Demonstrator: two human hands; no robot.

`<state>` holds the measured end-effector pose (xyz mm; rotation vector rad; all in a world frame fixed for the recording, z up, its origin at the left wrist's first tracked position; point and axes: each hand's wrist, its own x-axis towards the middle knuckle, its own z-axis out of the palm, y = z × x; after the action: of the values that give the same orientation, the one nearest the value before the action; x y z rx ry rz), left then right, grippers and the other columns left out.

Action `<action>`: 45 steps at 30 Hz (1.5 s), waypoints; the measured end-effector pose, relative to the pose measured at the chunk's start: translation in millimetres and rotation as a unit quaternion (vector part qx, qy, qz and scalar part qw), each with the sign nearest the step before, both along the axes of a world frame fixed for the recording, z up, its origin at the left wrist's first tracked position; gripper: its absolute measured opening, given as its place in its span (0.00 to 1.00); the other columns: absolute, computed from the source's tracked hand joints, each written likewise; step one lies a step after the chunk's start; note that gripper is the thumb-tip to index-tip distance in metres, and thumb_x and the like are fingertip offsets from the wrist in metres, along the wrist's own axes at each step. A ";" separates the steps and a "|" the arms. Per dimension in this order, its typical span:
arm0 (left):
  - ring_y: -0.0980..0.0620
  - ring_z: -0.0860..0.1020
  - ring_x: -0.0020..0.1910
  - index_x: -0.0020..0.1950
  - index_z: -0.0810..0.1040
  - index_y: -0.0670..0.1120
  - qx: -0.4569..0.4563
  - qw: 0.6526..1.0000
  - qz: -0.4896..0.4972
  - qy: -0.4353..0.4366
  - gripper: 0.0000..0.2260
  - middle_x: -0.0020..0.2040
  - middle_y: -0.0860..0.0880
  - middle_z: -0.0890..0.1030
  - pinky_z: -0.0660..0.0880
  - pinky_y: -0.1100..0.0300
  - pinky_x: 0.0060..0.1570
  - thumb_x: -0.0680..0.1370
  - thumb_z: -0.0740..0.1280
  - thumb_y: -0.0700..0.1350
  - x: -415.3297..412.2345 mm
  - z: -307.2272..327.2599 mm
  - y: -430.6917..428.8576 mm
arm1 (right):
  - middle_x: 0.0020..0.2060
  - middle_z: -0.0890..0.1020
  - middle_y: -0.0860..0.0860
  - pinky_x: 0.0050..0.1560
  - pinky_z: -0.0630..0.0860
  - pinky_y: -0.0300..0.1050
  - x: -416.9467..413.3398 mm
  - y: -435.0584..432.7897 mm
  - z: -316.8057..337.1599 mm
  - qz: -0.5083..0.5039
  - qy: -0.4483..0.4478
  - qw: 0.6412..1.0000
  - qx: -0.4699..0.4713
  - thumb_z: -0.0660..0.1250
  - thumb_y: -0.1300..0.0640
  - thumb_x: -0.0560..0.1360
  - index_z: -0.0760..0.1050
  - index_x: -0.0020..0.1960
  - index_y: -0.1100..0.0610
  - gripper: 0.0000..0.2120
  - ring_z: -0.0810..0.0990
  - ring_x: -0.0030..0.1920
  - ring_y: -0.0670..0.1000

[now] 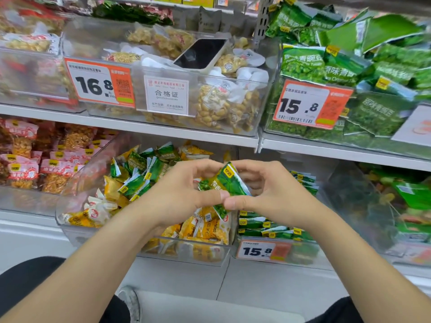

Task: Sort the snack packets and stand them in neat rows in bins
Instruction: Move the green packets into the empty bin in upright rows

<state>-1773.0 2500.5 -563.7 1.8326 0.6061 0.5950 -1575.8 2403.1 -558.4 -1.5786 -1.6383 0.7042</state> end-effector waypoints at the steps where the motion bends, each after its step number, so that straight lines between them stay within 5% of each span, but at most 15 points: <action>1: 0.67 0.80 0.58 0.60 0.84 0.55 0.011 1.000 0.007 -0.001 0.16 0.55 0.62 0.86 0.73 0.73 0.55 0.75 0.79 0.42 5.9 -0.7 -2.2 | 0.54 0.88 0.44 0.62 0.83 0.53 6.1 -4.5 1.2 -0.007 0.010 1.000 -0.002 0.84 0.56 0.69 0.79 0.69 0.50 0.31 0.87 0.57 0.45; 6: 0.57 0.85 0.54 0.60 0.83 0.57 0.012 0.999 -0.010 -0.037 0.11 0.56 0.61 0.86 0.82 0.58 0.56 0.80 0.74 0.44 39.4 -5.5 -20.7 | 0.51 0.89 0.46 0.60 0.83 0.51 42.2 -25.3 4.4 -0.057 0.017 0.998 0.006 0.84 0.60 0.68 0.85 0.59 0.52 0.21 0.87 0.55 0.48; 9: 0.60 0.82 0.51 0.64 0.81 0.57 0.192 0.980 0.038 0.033 0.10 0.56 0.59 0.82 0.80 0.59 0.54 0.83 0.69 0.48 57.9 -16.9 -27.2 | 0.49 0.89 0.44 0.62 0.81 0.55 77.7 -36.6 -5.2 -0.153 -0.034 0.988 0.005 0.83 0.57 0.70 0.85 0.56 0.50 0.15 0.87 0.53 0.48; 11: 0.63 0.78 0.52 0.62 0.81 0.55 0.298 0.953 0.031 0.057 0.10 0.55 0.60 0.80 0.74 0.68 0.53 0.83 0.66 0.46 70.8 -23.1 -34.0 | 0.46 0.88 0.44 0.57 0.80 0.50 101.1 -43.8 -15.3 -0.265 -0.110 0.958 0.007 0.82 0.54 0.71 0.84 0.52 0.50 0.12 0.86 0.50 0.46; 14: 0.59 0.78 0.55 0.60 0.81 0.55 0.359 0.929 -0.031 0.088 0.09 0.55 0.59 0.82 0.76 0.58 0.58 0.83 0.64 0.46 94.2 -33.1 -45.6 | 0.45 0.85 0.51 0.46 0.74 0.45 130.8 -55.2 -30.7 -0.375 -0.243 0.894 -0.035 0.79 0.53 0.72 0.82 0.51 0.51 0.10 0.81 0.46 0.53; 18: 0.53 0.77 0.61 0.62 0.79 0.53 0.390 0.905 -0.090 0.144 0.10 0.58 0.55 0.80 0.75 0.52 0.61 0.84 0.62 0.48 124.6 -51.5 -56.5 | 0.49 0.80 0.57 0.46 0.78 0.54 165.3 -60.7 -52.2 -0.388 -0.361 0.834 -0.155 0.79 0.51 0.72 0.78 0.55 0.54 0.16 0.79 0.54 0.64; 20: 0.51 0.76 0.63 0.65 0.78 0.51 0.389 0.901 -0.101 0.164 0.12 0.62 0.53 0.80 0.74 0.51 0.63 0.85 0.61 0.50 136.4 -60.4 -59.2 | 0.57 0.79 0.59 0.53 0.80 0.56 171.3 -59.1 -58.4 -0.365 -0.387 0.821 -0.206 0.79 0.50 0.73 0.77 0.66 0.53 0.24 0.80 0.58 0.65; 23: 0.47 0.71 0.72 0.70 0.74 0.49 0.415 0.877 -0.110 0.216 0.16 0.70 0.49 0.76 0.71 0.48 0.69 0.86 0.57 0.54 149.5 -75.5 -59.3 | 0.62 0.78 0.59 0.58 0.80 0.56 173.7 -50.3 -67.6 -0.310 -0.410 0.824 -0.238 0.79 0.51 0.73 0.75 0.71 0.51 0.29 0.79 0.62 0.64; 27: 0.43 0.53 0.84 0.79 0.64 0.51 0.388 0.857 -0.138 0.309 0.23 0.85 0.45 0.56 0.56 0.43 0.80 0.87 0.48 0.58 154.0 -90.4 -58.5 | 0.66 0.79 0.56 0.64 0.78 0.56 180.4 -36.4 -81.0 -0.258 -0.370 0.861 -0.236 0.80 0.52 0.73 0.75 0.73 0.51 0.30 0.77 0.66 0.61; 33: 0.45 0.58 0.81 0.77 0.66 0.52 0.383 0.866 -0.128 0.296 0.29 0.83 0.46 0.60 0.61 0.44 0.77 0.81 0.43 0.60 152.5 -89.9 -59.5 | 0.57 0.77 0.52 0.55 0.76 0.44 208.1 -32.2 -89.7 -0.332 -0.241 0.892 -0.188 0.84 0.53 0.66 0.77 0.67 0.53 0.31 0.77 0.60 0.56; 39: 0.46 0.63 0.78 0.74 0.69 0.53 0.404 0.860 -0.117 0.290 0.27 0.79 0.48 0.65 0.65 0.47 0.72 0.81 0.43 0.59 152.8 -90.3 -61.4 | 0.68 0.75 0.58 0.59 0.77 0.49 209.1 -18.7 -114.6 -0.354 -0.251 0.884 -0.174 0.78 0.58 0.71 0.76 0.70 0.50 0.29 0.76 0.66 0.60; 45: 0.47 0.66 0.74 0.73 0.69 0.52 0.415 0.858 -0.107 0.283 0.28 0.76 0.49 0.69 0.66 0.49 0.67 0.80 0.42 0.59 151.1 -90.0 -62.9 | 0.58 0.77 0.60 0.49 0.77 0.51 204.1 -17.4 -115.4 -0.378 -0.283 0.865 -0.172 0.80 0.54 0.73 0.66 0.70 0.57 0.33 0.79 0.55 0.63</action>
<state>-1621.9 2437.6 -653.8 2.9021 0.5431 0.1356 -1371.7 2385.7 -673.8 -2.6467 -1.0924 0.0944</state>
